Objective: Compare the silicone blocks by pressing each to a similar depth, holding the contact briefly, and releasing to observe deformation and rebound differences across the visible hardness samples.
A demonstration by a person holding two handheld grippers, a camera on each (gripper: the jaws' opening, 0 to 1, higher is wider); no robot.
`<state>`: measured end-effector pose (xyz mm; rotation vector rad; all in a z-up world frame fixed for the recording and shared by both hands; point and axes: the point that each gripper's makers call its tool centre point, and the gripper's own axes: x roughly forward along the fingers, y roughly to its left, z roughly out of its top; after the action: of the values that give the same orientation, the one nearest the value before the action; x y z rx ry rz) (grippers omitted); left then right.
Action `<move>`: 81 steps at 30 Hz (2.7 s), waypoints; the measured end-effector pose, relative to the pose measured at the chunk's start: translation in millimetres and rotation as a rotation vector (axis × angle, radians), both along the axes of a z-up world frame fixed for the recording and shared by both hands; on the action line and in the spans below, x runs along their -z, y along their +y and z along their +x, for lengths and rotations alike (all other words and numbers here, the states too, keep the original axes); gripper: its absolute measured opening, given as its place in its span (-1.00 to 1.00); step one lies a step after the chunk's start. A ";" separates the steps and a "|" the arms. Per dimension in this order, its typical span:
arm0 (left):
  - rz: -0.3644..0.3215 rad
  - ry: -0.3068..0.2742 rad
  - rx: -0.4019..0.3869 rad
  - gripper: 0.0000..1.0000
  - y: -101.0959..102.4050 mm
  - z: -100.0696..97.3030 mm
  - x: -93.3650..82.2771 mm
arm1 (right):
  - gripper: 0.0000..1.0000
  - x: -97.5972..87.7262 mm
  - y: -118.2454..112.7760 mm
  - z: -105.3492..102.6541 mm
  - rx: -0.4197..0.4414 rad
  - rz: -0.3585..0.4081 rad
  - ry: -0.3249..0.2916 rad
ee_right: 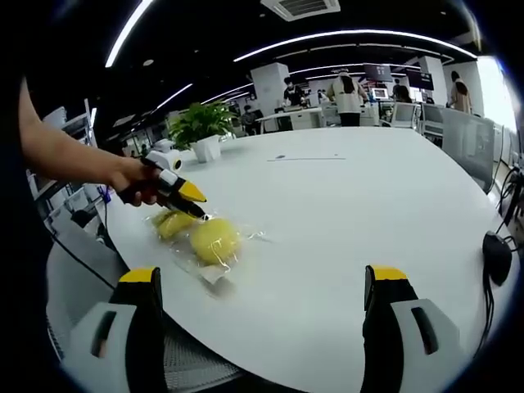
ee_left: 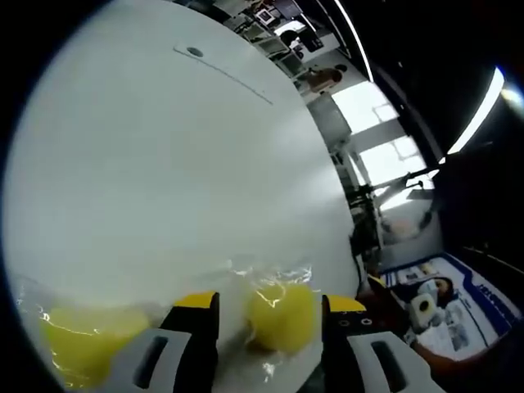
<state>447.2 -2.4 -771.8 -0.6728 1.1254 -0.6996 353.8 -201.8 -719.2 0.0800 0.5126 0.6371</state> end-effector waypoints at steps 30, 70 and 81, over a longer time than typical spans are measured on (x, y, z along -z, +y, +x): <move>0.028 0.149 -0.098 -0.74 -4.1 3.8 23.9 | 0.93 7.3 -6.0 -0.8 0.003 -0.005 0.023; 0.076 -0.063 -0.020 -1.00 -9.3 0.5 8.0 | 0.93 2.9 -4.4 0.1 -0.006 -0.019 0.018; 0.026 -0.115 0.006 -1.00 -20.8 -0.9 -12.7 | 0.93 2.3 -1.3 -2.3 -0.012 -0.018 0.014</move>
<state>446.3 -23.2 -759.1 -0.6001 1.0294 -0.7188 351.4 -203.1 -721.5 0.0648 0.5320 0.6437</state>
